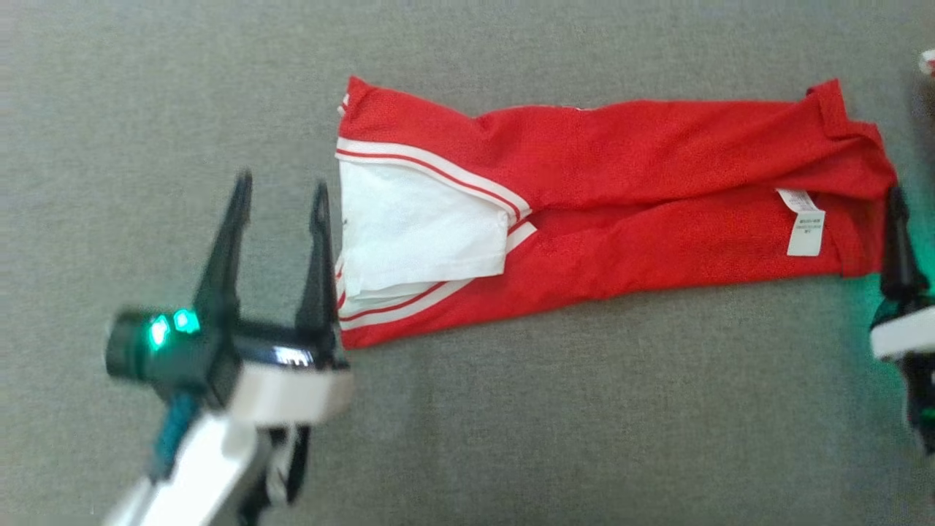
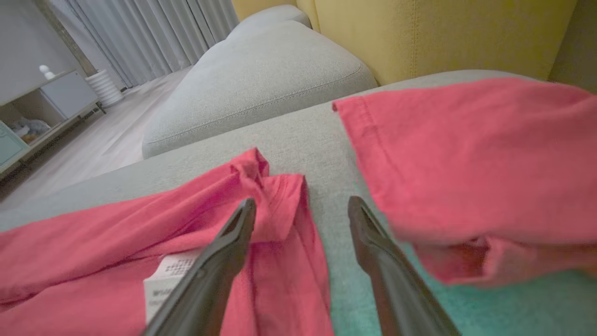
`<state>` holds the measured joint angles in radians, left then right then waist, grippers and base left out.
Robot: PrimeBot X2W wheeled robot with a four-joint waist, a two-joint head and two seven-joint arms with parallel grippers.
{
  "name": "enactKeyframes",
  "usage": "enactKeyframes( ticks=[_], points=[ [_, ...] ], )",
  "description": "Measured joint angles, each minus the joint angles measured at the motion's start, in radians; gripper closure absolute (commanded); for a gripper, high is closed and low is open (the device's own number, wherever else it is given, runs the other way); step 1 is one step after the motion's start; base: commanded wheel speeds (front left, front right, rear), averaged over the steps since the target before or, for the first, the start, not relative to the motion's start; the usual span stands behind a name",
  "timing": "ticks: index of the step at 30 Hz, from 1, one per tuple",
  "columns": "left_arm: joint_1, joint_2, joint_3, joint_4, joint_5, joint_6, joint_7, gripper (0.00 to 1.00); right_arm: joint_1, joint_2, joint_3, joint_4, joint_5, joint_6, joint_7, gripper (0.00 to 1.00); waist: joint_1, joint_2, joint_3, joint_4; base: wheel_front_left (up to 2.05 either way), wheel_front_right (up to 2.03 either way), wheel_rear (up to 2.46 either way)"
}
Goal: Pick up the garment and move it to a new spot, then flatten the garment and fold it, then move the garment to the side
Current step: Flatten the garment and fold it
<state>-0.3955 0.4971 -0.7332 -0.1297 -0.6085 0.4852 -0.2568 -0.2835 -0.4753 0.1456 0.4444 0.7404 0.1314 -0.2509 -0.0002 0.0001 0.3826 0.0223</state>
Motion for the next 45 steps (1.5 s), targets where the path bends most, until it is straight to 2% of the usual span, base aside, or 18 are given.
enactKeyframes(
  ticks=[3, 9, 14, 18, 19, 20, 21, 27, 32, 36, 41, 45],
  points=[
    [0.128, -0.096, 0.087, -0.006, 0.123, -0.013, 0.0, 0.0, 0.049, 0.055, -0.06, -0.018, -0.045, 0.0, 0.0, 0.0, -0.0001, 0.0, -0.018, 0.016, 0.0, 0.0, 0.0],
    [0.204, -0.239, 0.171, -0.004, 0.273, -0.121, 0.0, 0.0, 0.035, 0.109, -0.176, 0.017, -0.109, 0.0, 0.051, 0.0, 0.0001, 0.0, -0.039, 0.069, 0.0, 0.0, 0.0],
    [0.248, -0.317, 0.224, 0.021, 0.333, -0.208, 0.0, 0.0, -0.019, 0.135, -0.274, 0.125, -0.185, 0.0, 0.144, 0.0, 0.0001, 0.0, -0.054, 0.113, 0.0, 0.0, 0.0],
    [0.261, -0.36, 0.277, 0.032, 0.37, -0.262, 0.0, 0.0, -0.035, 0.164, -0.298, 0.18, -0.206, 0.0, 0.243, 0.0, 0.0001, 0.0, -0.066, 0.135, 0.0, 0.0, 0.0],
    [0.261, -0.36, 0.277, 0.032, 0.37, -0.262, 0.0, 0.0, -0.035, 0.164, -0.298, 0.18, -0.206, 0.0, 0.243, 0.05, 0.0001, 0.0, -0.066, 0.135, 0.0, 0.0, 0.0],
    [0.261, -0.367, 0.289, 0.033, 0.376, -0.274, 0.0, 0.0, -0.037, 0.165, -0.299, 0.18, -0.206, 0.0, 0.256, 0.58, 0.0, 0.0, -0.069, 0.138, 0.0, 0.0, 0.0],
    [0.262, -0.374, 0.301, 0.034, 0.382, -0.286, 0.0, 0.0, -0.038, 0.166, -0.297, 0.177, -0.205, 0.0, 0.264, 1.0, 0.0, 0.0, -0.071, 0.139, 0.0, 0.0, 0.0],
    [0.29, -0.407, 0.36, 0.041, 0.413, -0.344, 0.0, 0.0, -0.029, 0.206, -0.218, 0.108, -0.148, 0.0, 0.267, 1.0, 0.0001, 0.0, -0.086, 0.133, 0.0, 0.0, 0.0],
    [0.3, -0.422, 0.393, 0.046, 0.434, -0.379, 0.0, 0.0, -0.022, 0.194, -0.184, 0.041, -0.111, 0.0, 0.24, 1.0, 0.0002, -0.0001, -0.102, 0.116, 0.0, 0.0, 0.0],
    [0.3, -0.432, 0.411, 0.052, 0.444, -0.399, 0.0, 0.0, -0.009, 0.163, -0.202, 0.001, -0.111, 0.0, 0.237, 1.0, 0.0002, 0.0, -0.117, 0.105, 0.0, 0.0, 0.0],
    [0.307, -0.441, 0.421, 0.058, 0.457, -0.422, 0.0, 0.0, -0.001, 0.116, -0.281, -0.109, -0.101, 0.0, 0.277, 1.0, 0.0002, 0.0, -0.137, 0.098, 0.0, 0.0, 0.0],
    [0.331, -0.441, 0.437, 0.061, 0.46, -0.425, 0.0, 0.0, 0.003, 0.125, -0.297, -0.227, -0.071, 0.0, 0.338, 1.0, 0.0001, 0.0, -0.15, 0.092, 0.0, 0.0, 0.0]
  ],
)
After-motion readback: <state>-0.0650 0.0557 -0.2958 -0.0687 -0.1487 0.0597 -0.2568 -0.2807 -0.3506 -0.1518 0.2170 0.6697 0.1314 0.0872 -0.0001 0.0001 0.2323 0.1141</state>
